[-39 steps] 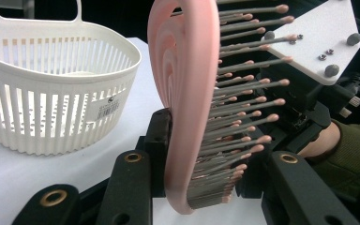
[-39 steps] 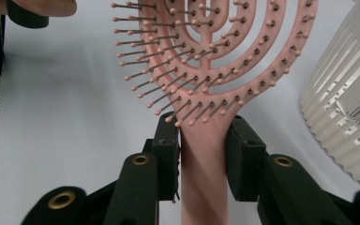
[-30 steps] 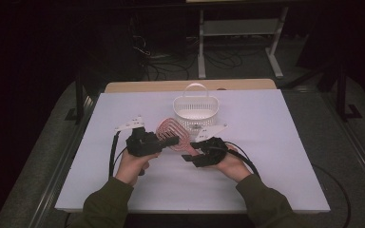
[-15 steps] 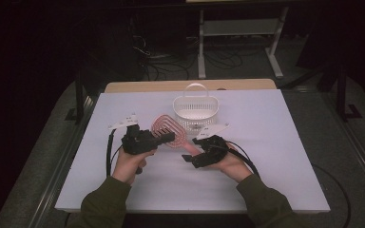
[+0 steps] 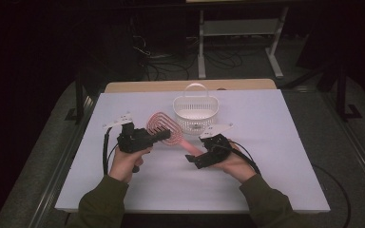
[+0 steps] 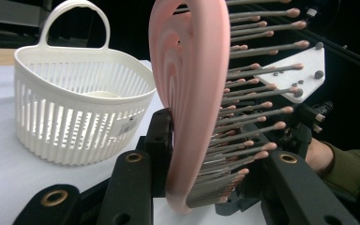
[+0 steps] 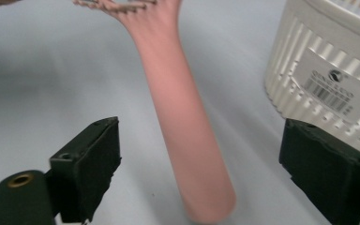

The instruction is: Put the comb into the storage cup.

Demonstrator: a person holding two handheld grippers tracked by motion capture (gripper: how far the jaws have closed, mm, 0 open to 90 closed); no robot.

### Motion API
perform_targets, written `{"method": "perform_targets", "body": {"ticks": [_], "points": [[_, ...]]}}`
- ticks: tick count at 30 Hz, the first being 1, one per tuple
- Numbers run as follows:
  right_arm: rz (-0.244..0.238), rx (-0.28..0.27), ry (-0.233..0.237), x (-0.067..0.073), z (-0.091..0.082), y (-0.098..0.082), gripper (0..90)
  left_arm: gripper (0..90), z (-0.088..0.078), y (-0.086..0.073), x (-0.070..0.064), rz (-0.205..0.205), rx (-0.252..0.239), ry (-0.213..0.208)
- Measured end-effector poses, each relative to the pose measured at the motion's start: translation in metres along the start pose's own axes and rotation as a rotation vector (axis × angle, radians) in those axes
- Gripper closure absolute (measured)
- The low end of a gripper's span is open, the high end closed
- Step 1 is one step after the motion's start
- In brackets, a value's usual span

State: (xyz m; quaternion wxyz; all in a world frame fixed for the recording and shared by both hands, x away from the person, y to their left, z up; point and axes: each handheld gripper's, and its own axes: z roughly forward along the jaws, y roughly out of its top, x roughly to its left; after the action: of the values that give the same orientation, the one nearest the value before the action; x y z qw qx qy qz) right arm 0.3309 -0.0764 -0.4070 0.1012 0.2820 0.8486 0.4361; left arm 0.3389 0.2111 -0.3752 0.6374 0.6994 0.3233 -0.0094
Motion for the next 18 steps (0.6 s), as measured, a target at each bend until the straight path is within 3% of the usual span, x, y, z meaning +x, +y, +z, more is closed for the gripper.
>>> {"method": "perform_targets", "body": {"ticks": [6,11,18], "points": [[0.021,0.026,0.003,-0.005,-0.002,-0.007,0.1,65.2,-0.004,0.001,0.003,-0.005,-0.011,0.011],[0.027,0.037,-0.034,-0.007,-0.006,-0.016,0.0,65.1,-0.006,0.002,0.004,-0.003,-0.014,0.013],[0.053,0.019,-0.045,-0.01,-0.017,-0.025,0.0,65.2,-0.009,0.003,0.005,-0.011,-0.028,0.017]]}}
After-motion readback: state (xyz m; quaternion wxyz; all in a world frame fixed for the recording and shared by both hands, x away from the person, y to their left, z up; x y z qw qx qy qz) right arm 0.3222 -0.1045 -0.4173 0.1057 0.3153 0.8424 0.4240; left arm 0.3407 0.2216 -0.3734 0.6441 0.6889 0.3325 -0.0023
